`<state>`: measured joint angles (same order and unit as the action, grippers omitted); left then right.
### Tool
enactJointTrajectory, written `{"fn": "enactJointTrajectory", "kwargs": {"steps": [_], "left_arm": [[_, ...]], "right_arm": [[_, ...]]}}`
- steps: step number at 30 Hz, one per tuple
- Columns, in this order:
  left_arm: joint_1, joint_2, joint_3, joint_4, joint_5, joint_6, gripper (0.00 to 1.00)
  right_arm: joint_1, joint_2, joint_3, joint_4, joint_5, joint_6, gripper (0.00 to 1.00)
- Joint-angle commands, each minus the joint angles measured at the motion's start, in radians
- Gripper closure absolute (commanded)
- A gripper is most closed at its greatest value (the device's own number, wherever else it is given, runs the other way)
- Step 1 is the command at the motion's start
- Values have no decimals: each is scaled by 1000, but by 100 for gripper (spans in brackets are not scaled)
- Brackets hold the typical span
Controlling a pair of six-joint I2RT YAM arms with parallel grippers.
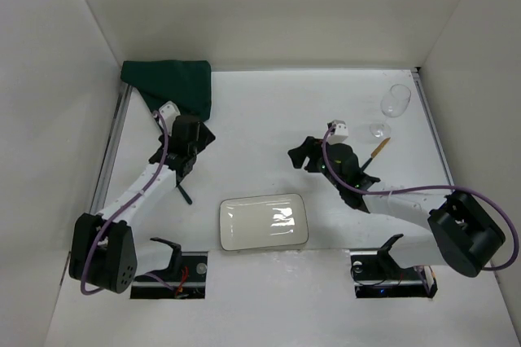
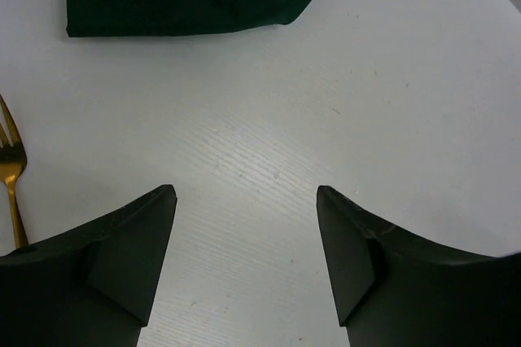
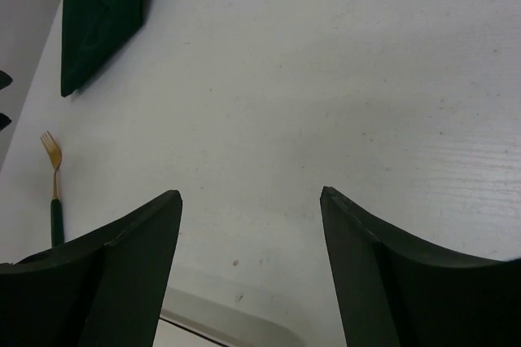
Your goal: Set the dinner table for one person
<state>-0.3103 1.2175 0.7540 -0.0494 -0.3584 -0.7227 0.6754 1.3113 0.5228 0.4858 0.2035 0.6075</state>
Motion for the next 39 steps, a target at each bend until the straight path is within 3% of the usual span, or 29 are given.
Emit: {"fn": "enactJointTrajectory", "kwargs": {"steps": [1,5,6,7,9,10,12,14,15,16,18,21,25,33,39], "left_arm": [[27,-12,44,34,-5,-1,31],[64,8,50,88,-26,-14,37],[72,17,54,103,-48,-11,43],[75,25,56,112,-68,-11,46],[84,53,62,147,-109,-18,76],[89,72,70,166,-125,-23,86],[101,115,99,181,-148,-40,88],[121,172,149,186,-152,-37,79],[130,207,180,186,-148,-35,69],[138,243,209,186,-143,-32,59],[152,307,260,175,-133,-37,49],[164,416,344,157,-90,-30,47],[178,565,459,141,-39,-37,47],[175,773,631,111,-16,-3,47],[173,846,640,118,-14,-9,47]], "right_arm": [[-6,-6,8,56,-10,11,25],[-10,12,13,53,-10,11,30],[-10,14,16,47,-15,11,36],[-9,13,17,45,-19,12,49],[-4,5,19,43,-30,9,72],[-4,3,22,40,-30,5,80],[-4,5,31,21,-32,3,86],[-4,6,39,1,-38,6,85],[-4,6,39,0,-39,6,83],[-4,8,39,5,-39,6,79],[-4,17,37,11,-33,3,65],[-4,32,40,11,-42,11,46],[-4,34,45,16,-65,5,36],[5,68,65,14,-95,0,35],[16,72,69,16,-107,0,34]]}}
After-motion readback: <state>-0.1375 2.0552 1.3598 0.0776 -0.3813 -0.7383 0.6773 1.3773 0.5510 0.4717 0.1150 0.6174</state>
